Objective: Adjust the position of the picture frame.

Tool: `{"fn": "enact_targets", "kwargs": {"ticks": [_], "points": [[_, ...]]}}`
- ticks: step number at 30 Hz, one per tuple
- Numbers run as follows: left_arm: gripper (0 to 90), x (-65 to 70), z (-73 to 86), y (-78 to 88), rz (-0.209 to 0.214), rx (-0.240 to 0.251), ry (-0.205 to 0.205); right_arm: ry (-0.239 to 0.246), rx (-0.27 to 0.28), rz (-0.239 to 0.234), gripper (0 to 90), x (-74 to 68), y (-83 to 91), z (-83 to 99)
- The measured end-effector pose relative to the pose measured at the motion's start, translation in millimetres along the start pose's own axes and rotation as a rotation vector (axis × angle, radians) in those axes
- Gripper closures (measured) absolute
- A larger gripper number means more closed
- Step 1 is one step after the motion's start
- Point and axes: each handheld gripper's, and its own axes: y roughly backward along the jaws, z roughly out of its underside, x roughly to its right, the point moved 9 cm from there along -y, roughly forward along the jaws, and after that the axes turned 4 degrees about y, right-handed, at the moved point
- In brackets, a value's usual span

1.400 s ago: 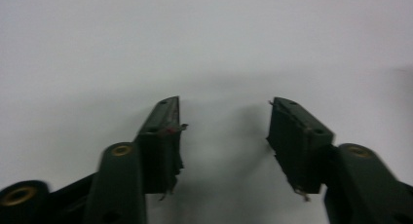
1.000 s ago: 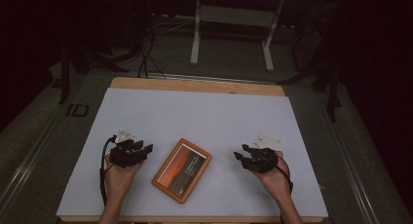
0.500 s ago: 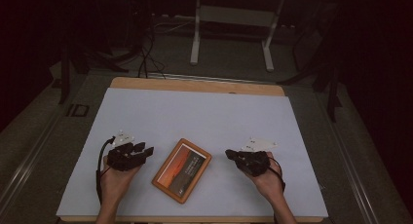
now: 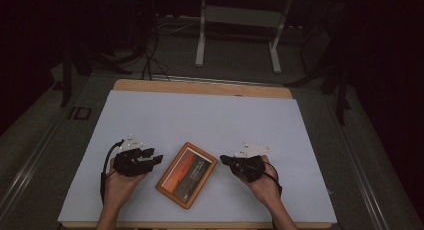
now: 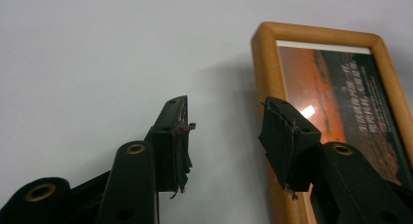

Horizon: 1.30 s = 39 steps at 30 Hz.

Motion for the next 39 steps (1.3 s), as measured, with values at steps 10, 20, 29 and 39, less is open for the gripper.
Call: {"fn": "enact_targets", "kwargs": {"ticks": [10,20,29,39], "points": [[53.2,6.6,-2.8,-1.0,0.040,0.024,-0.014,0.040,-0.013,-0.027,89.7,-17.5,-18.0,-3.5],[53.1,12.2,-4.5,-1.6,0.055,0.036,-0.030,0.043,-0.024,-0.031,89.8,-23.2,-30.3,-2.7],[52.6,14.3,-3.4,-3.4,0.062,0.025,-0.038,0.029,-0.021,-0.037,89.8,-24.0,-35.0,-1.3],[51.9,24.0,5.0,-16.1,0.112,-0.046,-0.056,0.025,-0.020,-0.043,89.8,-23.6,-34.1,-0.1]]}}
